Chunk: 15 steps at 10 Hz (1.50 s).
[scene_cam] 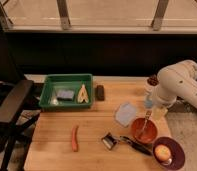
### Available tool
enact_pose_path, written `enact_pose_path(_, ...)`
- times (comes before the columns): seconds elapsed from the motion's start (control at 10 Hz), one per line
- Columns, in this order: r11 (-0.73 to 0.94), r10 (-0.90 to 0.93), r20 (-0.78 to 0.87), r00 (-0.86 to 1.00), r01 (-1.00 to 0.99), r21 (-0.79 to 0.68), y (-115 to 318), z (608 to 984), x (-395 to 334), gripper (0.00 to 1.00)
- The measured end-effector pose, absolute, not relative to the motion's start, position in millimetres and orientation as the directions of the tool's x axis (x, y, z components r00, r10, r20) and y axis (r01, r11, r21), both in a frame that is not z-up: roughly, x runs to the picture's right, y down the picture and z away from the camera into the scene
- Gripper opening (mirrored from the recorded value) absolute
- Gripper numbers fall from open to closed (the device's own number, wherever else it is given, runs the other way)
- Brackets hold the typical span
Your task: Place eraser in tray
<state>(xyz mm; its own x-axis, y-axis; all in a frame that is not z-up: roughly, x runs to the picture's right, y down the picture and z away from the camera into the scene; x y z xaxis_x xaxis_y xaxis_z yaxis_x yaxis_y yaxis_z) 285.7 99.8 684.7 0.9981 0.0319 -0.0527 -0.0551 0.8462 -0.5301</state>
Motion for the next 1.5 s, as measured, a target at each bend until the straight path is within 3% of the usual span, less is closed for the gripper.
enact_pose_path(0.4, 0.838, -0.035, 0.033, 0.999, 0.048, -0.544, 71, 703, 263, 0.65)
enact_pose_path(0.8, 0.813, -0.072, 0.144, 0.987, 0.142, -0.565, 39, 748, 172, 0.65)
enact_pose_path(1.2, 0.784, 0.082, 0.130, 0.988, 0.017, -0.620, 19, 801, 94, 0.65)
enact_pose_path(1.5, 0.779, 0.099, 0.121, 0.988, -0.001, -0.627, 19, 805, 93, 0.65)
